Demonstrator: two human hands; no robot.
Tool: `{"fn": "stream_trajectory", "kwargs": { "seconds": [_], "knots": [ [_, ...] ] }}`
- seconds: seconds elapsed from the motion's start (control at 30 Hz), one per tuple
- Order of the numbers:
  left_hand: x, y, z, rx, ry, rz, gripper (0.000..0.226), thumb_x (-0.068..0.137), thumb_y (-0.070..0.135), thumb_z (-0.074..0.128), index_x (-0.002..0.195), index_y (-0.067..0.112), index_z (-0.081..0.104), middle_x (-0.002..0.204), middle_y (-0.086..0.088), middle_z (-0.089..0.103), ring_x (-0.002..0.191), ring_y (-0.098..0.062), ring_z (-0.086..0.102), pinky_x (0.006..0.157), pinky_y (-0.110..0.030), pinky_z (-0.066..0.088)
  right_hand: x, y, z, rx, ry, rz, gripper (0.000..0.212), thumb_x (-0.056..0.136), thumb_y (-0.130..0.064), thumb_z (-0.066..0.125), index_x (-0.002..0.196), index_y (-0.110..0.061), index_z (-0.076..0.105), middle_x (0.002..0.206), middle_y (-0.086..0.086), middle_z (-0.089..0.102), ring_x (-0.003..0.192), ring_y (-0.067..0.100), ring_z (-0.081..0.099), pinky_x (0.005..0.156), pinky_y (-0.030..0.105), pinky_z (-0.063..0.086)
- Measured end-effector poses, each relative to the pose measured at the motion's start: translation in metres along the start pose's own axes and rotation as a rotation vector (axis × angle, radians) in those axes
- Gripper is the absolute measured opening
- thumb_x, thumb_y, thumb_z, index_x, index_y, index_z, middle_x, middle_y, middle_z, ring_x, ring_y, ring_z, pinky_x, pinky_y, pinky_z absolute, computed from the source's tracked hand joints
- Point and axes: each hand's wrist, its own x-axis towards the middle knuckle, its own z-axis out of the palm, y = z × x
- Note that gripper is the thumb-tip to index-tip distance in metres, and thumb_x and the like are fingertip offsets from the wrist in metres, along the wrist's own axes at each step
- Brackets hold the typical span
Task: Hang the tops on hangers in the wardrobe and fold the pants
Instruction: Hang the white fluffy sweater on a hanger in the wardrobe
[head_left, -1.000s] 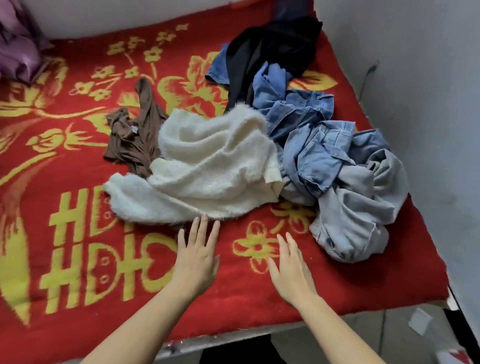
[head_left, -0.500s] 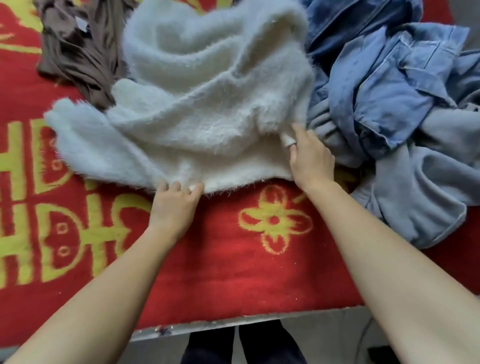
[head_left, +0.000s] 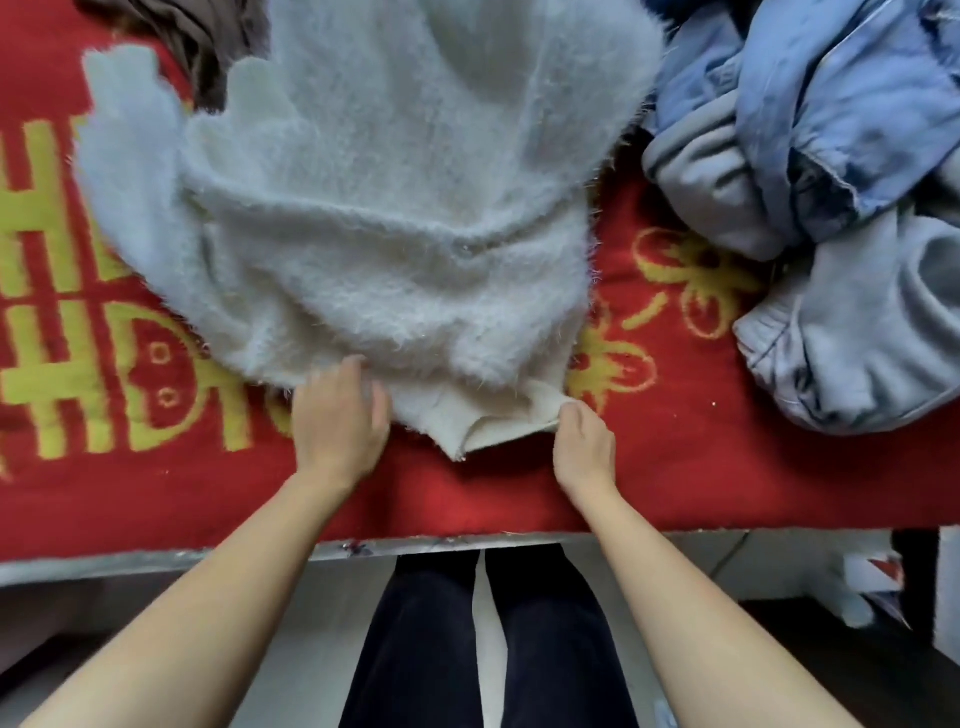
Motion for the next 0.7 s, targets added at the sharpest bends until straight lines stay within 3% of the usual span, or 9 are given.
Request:
{"fn": "stream_trajectory", "kwargs": {
  "seconds": [0.07, 0.13, 0.23, 0.33, 0.4, 0.47, 0.53, 0.6, 0.7],
  "knots": [
    [-0.012, 0.032, 0.009, -0.045, -0.039, 0.15, 0.048, 0.09, 0.054, 0.052, 0.103, 0.009, 0.062, 0.087, -0.011, 0.059, 0.078, -0.031, 0.055, 0.066, -0.042, 0.046, 0.003, -0.004, 0.001, 0.11, 0.046, 0.007, 0.037, 0.091, -0.037, 0.025, 0.068, -0.019, 0.048, 0.068, 0.007, 0.06, 0.078, 0.033, 0.057, 0.068, 0.038, 0.03],
    [-0.016, 0.058, 0.019, -0.011, -0.118, 0.169, 0.057, 0.083, 0.061, 0.061, 0.108, 0.01, 0.062, 0.095, -0.009, 0.059, 0.084, -0.029, 0.054, 0.067, -0.039, 0.044, 0.005, -0.005, 0.0, 0.134, 0.035, -0.003, 0.037, 0.096, -0.034, 0.03, 0.07, -0.018, 0.051, 0.064, 0.005, 0.062, 0.076, 0.031, 0.062, 0.071, 0.041, 0.04],
    [-0.016, 0.074, 0.029, -0.016, -0.194, 0.101, 0.044, 0.083, 0.032, 0.065, 0.119, 0.008, 0.06, 0.1, -0.012, 0.061, 0.09, -0.031, 0.054, 0.069, -0.038, 0.041, 0.005, 0.009, -0.005, -0.019, 0.036, -0.078, 0.029, 0.101, -0.026, 0.034, 0.084, -0.014, 0.055, 0.078, 0.009, 0.067, 0.082, 0.034, 0.064, 0.077, 0.045, 0.047],
    [-0.022, 0.066, 0.026, -0.215, -0.139, -0.136, 0.024, 0.083, 0.008, 0.055, 0.106, 0.01, 0.06, 0.08, -0.006, 0.059, 0.074, -0.031, 0.053, 0.061, -0.038, 0.04, -0.001, 0.026, -0.011, -0.261, 0.114, -0.211, 0.02, 0.101, -0.02, 0.038, 0.109, -0.011, 0.055, 0.105, 0.013, 0.062, 0.09, 0.04, 0.06, 0.07, 0.043, 0.042],
    [-0.032, 0.05, 0.023, -0.356, -0.059, -0.378, 0.026, 0.079, -0.004, 0.049, 0.099, 0.011, 0.054, 0.063, 0.003, 0.047, 0.063, -0.028, 0.046, 0.059, -0.034, 0.033, -0.007, 0.028, -0.011, -0.401, 0.1, -0.326, 0.037, 0.095, -0.014, 0.047, 0.132, -0.015, 0.047, 0.123, 0.01, 0.055, 0.094, 0.037, 0.06, 0.066, 0.04, 0.04],
    [-0.05, 0.031, 0.022, -0.396, -0.061, -0.48, 0.03, 0.076, -0.009, 0.045, 0.094, 0.015, 0.047, 0.062, 0.006, 0.044, 0.061, -0.025, 0.044, 0.056, -0.033, 0.029, -0.016, 0.022, -0.004, -0.533, 0.046, -0.468, 0.06, 0.086, -0.003, 0.053, 0.143, -0.017, 0.039, 0.128, 0.007, 0.047, 0.102, 0.03, 0.056, 0.063, 0.038, 0.042],
    [-0.066, 0.019, 0.02, -0.376, -0.099, -0.525, 0.033, 0.076, -0.009, 0.043, 0.095, 0.019, 0.043, 0.06, 0.001, 0.047, 0.054, -0.021, 0.043, 0.048, -0.032, 0.025, -0.025, 0.01, 0.007, -0.591, -0.014, -0.579, 0.066, 0.078, 0.008, 0.052, 0.139, -0.015, 0.043, 0.122, 0.006, 0.048, 0.105, 0.028, 0.051, 0.061, 0.038, 0.043],
    [-0.074, 0.013, 0.018, -0.38, -0.09, -0.587, 0.035, 0.076, -0.007, 0.04, 0.099, 0.019, 0.044, 0.058, -0.003, 0.049, 0.051, -0.02, 0.043, 0.045, -0.03, 0.024, -0.033, -0.005, 0.018, -0.542, -0.061, -0.606, 0.045, 0.075, 0.011, 0.048, 0.112, -0.014, 0.051, 0.102, 0.004, 0.049, 0.095, 0.031, 0.053, 0.059, 0.036, 0.037],
    [-0.081, 0.009, 0.011, -0.453, -0.038, -0.627, 0.032, 0.075, -0.003, 0.037, 0.095, 0.02, 0.048, 0.062, -0.001, 0.052, 0.056, -0.02, 0.047, 0.047, -0.031, 0.028, -0.038, -0.022, 0.021, -0.398, -0.126, -0.435, 0.016, 0.078, 0.0, 0.043, 0.082, -0.015, 0.04, 0.082, -0.003, 0.045, 0.079, 0.032, 0.052, 0.062, 0.036, 0.032]
  ]
}}
